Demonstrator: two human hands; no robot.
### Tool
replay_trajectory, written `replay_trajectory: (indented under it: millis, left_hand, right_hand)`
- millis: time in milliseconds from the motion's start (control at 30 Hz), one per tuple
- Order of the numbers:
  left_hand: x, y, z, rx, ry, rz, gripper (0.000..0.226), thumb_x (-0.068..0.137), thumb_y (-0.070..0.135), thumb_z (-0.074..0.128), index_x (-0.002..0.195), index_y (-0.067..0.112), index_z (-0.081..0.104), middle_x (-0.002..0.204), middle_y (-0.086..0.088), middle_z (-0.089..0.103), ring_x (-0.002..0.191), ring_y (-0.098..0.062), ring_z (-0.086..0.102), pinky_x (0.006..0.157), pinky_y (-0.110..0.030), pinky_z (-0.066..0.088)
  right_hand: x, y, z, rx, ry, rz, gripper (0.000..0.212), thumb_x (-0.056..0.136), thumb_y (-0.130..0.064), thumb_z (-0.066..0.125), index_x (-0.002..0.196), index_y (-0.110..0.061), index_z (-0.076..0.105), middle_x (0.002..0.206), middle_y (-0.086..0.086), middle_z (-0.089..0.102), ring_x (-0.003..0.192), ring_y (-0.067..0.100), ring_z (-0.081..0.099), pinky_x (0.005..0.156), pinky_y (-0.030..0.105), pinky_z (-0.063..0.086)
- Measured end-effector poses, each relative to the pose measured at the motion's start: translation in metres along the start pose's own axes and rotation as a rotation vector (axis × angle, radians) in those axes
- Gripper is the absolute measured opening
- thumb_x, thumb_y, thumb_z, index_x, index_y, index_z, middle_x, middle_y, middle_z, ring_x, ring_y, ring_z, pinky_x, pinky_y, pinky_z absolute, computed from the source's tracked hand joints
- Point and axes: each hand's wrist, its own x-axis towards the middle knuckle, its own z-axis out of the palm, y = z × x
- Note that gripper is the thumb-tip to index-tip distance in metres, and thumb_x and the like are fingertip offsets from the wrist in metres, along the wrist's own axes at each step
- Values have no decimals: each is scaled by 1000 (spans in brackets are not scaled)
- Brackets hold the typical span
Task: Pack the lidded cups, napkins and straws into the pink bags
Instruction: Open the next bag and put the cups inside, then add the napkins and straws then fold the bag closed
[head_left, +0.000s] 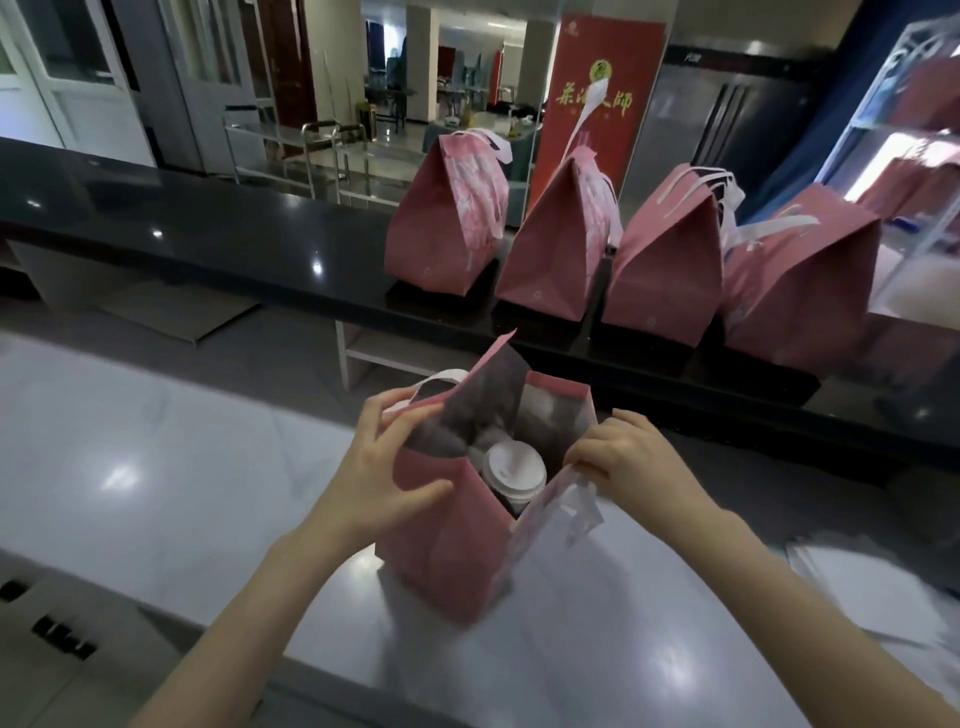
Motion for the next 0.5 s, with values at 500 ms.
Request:
replay_trajectory:
  millis: [500]
  left_hand:
    - [1,32,52,255,46,317,78,71,-9,75,139,22,52,145,-3,41,133,-20,42,109,-19,33]
  right_hand:
    - [-34,45,-6,-75,81,29,22,60,-5,88,72,-18,76,69,-2,68,67,22,63,74,37,56]
